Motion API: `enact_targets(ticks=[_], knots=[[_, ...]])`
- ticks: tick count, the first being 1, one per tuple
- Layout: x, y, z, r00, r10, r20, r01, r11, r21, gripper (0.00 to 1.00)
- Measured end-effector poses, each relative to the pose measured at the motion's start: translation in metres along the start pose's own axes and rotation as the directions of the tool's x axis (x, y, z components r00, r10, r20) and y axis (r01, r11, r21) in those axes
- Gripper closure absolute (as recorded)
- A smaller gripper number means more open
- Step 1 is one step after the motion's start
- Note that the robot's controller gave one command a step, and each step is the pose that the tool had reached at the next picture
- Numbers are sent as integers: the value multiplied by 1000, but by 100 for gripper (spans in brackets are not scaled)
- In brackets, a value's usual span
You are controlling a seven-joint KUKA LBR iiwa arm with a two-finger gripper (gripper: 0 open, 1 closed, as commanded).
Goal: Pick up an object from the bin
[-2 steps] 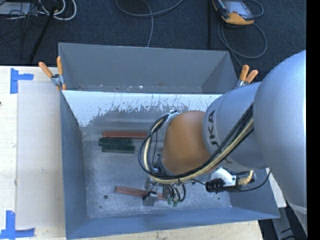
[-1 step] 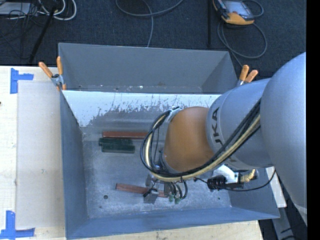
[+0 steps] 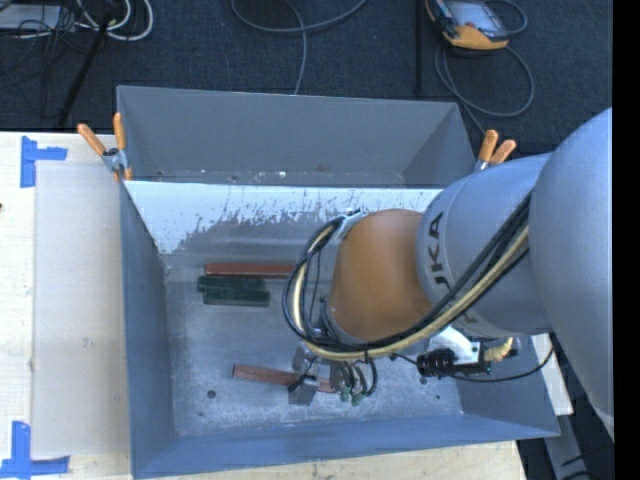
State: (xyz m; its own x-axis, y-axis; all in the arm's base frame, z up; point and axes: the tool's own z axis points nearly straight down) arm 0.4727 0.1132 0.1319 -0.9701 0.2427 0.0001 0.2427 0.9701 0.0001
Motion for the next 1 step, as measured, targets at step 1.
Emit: enact_targets(ticks=[1], knots=[[0, 0, -7, 1000, 0, -1, 0, 1000, 0, 100]])
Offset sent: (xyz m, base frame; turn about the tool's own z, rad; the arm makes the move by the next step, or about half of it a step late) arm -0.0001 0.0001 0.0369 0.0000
